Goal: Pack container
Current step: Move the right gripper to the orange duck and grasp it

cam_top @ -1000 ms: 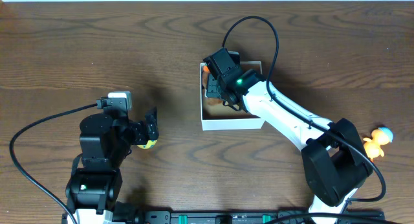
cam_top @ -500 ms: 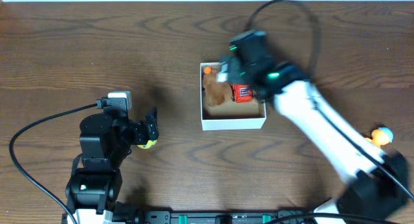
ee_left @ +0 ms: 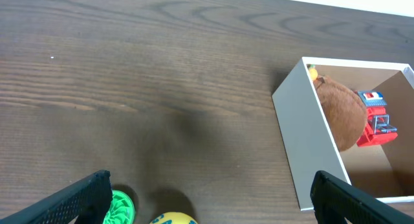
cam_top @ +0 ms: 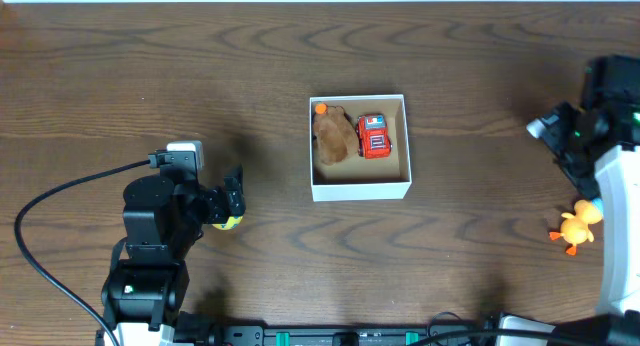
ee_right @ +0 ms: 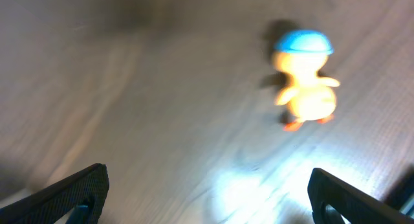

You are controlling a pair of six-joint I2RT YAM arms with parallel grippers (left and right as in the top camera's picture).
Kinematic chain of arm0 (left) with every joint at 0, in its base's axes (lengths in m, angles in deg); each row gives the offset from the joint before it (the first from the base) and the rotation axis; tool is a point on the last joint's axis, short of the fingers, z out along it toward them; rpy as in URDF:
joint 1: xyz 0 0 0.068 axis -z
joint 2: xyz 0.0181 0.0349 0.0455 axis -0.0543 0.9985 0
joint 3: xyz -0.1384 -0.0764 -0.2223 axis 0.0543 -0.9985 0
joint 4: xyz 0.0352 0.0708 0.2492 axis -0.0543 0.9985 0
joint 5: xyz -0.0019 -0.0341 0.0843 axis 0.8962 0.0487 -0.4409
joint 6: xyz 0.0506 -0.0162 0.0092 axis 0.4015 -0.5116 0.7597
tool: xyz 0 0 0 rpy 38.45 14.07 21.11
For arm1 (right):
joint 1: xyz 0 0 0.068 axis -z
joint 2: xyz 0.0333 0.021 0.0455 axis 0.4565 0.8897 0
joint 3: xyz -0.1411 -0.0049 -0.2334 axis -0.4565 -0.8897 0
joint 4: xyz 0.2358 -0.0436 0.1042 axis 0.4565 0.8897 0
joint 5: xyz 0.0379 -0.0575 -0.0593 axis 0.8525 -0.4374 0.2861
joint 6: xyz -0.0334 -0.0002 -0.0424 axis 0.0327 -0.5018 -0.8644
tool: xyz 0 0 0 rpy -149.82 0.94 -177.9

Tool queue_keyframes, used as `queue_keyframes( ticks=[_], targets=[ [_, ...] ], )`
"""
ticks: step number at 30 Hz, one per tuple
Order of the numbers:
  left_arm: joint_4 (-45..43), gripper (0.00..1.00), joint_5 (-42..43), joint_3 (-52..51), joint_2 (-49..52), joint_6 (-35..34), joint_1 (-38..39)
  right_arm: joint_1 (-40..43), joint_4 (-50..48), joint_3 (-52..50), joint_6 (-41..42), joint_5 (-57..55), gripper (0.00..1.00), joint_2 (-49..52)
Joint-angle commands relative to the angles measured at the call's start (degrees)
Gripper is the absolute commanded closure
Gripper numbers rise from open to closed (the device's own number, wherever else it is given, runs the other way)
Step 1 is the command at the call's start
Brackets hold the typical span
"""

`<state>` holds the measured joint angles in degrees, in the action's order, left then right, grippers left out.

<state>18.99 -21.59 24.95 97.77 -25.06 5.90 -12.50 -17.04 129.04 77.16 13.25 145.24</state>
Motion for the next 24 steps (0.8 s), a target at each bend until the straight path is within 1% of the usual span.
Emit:
queue_keyframes(
  ticks=[1, 6, 13, 16, 18, 23, 24],
  targets=[
    [-0.02, 0.02, 0.35, 1.68, -0.04, -0.28, 0.13, 6.67, -2.19, -5.66, -3.72, -0.31, 0.01, 0.17],
    [-0.02, 0.02, 0.35, 1.68, -0.04, -0.28, 0.13, 15.15, -10.86, -15.08, -8.48, 1.73, 0.01, 0.17],
    [-0.02, 0.02, 0.35, 1.68, -0.04, -0.28, 0.13, 21.99, -21.53, -24.81, -11.52, 2.64, 0.01, 0.17],
    [-0.02, 0.02, 0.35, 1.68, -0.04, -0.28, 0.13, 22.84, -25.44, -27.91, -11.87, 2.71, 0.05, 0.17],
    [-0.02, 0.02, 0.35, 1.68, -0.04, -0.28, 0.13, 22.84, -28.2, -29.73, -11.89, 2.69, 0.1, 0.17],
    [0.33, 0.02, 0.35, 1.68, -0.04, -0.28, 0.13, 22.82, -36.04, -34.77, -11.89, 2.71, 0.16, 0.17],
    [0.48, 0.02, 0.35, 1.68, -0.04, -0.28, 0.13, 22.84, -37.18, -35.67, -11.91, 2.71, 0.18, 0.17]
  ],
)
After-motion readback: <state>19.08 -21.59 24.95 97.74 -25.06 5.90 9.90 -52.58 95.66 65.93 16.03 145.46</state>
